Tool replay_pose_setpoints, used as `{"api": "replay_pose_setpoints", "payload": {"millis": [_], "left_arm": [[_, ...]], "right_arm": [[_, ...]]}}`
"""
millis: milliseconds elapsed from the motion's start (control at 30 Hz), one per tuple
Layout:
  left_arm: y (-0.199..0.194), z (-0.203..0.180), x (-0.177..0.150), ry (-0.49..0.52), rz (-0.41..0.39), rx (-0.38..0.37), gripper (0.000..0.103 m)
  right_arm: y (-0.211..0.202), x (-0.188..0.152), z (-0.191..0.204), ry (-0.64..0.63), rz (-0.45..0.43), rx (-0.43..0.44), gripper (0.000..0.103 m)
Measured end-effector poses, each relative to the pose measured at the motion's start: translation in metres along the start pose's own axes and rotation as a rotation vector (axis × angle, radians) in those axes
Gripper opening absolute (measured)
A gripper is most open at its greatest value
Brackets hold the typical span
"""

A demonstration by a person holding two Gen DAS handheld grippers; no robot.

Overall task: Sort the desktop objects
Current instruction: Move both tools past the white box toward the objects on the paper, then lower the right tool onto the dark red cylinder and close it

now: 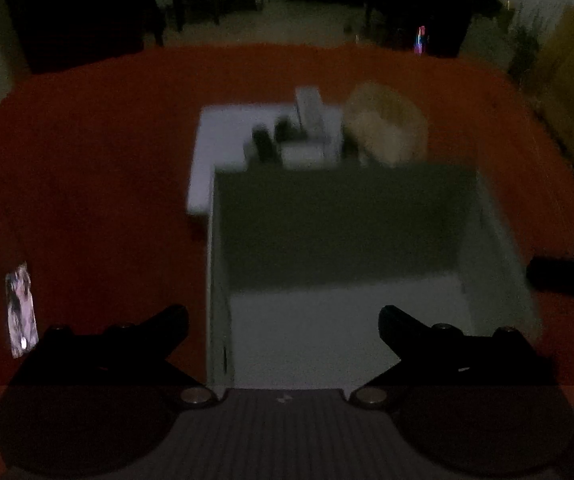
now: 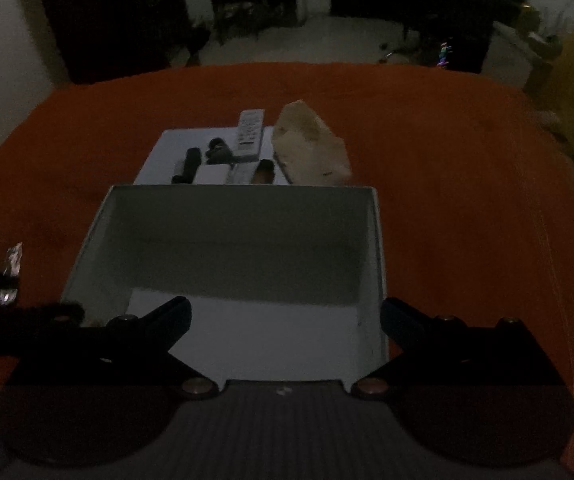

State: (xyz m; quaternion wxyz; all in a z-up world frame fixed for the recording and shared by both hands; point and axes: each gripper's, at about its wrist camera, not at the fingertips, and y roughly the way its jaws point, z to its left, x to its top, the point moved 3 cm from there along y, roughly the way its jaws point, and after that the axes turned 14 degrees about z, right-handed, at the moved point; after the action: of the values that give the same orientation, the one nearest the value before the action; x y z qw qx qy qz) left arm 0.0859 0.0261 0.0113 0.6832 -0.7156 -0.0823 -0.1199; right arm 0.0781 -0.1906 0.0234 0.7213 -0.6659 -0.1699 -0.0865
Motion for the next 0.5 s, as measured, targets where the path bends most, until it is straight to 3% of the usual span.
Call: {"api": "replay_pose_setpoints", "payload": {"millis": [100, 367, 500], "left_arm": [[-0.013, 0.011, 0.017, -0.072, 0.005, -0.047, 0.103], [-0.005, 0.017, 0.075, -0.043, 0.075, 0.079, 0.103], [-0.006, 0.015, 0.096, -0.032, 0.028, 0.06, 0.103]], "right_arm": [[-0.006, 0.023, 0.002, -0.04, 0.024, 0.002, 0.103], [-0.019, 0.082, 0.016, -0.119, -0.027, -0.01, 0.103], [-0.017, 0.102, 0.02, -0.133, -0.054, -0.002, 0.103]]}}
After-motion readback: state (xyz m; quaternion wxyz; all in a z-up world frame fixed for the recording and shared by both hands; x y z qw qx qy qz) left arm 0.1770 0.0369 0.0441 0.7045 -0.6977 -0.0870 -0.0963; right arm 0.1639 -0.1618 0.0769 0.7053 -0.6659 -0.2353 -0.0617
